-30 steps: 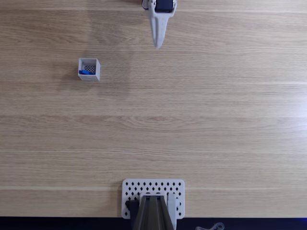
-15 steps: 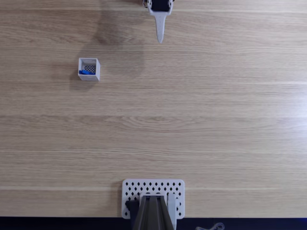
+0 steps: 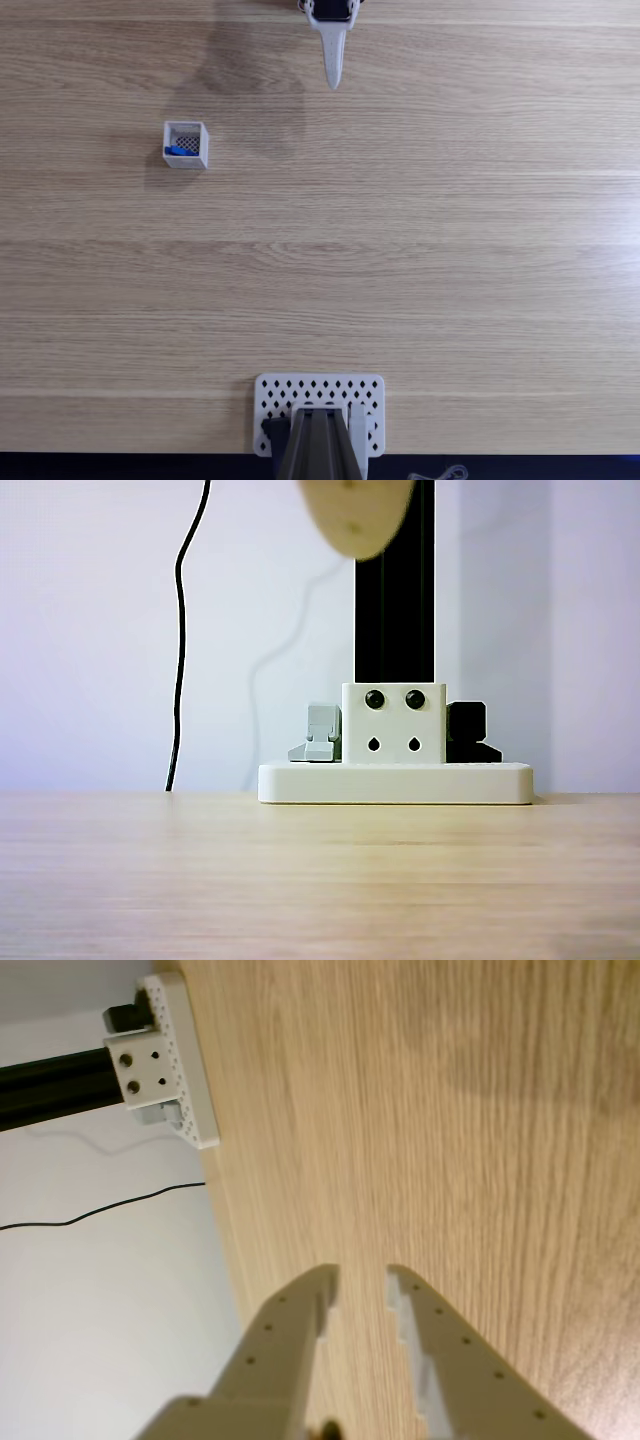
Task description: Grasp a peg and put it in the crate.
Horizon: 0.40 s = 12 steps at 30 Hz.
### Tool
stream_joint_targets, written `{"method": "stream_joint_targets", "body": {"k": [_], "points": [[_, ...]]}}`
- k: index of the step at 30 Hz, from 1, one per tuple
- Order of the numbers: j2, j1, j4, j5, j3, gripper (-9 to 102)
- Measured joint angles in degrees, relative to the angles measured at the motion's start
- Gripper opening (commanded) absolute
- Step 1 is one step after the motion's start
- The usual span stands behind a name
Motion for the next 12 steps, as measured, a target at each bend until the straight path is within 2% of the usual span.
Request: {"method": "stream_joint_targets", "body": {"k": [4, 12], "points": [[0.00, 0.00, 0.26, 0.44, 0.00, -2], [0.00, 0.00, 0.26, 0.44, 0.00, 0]]}}
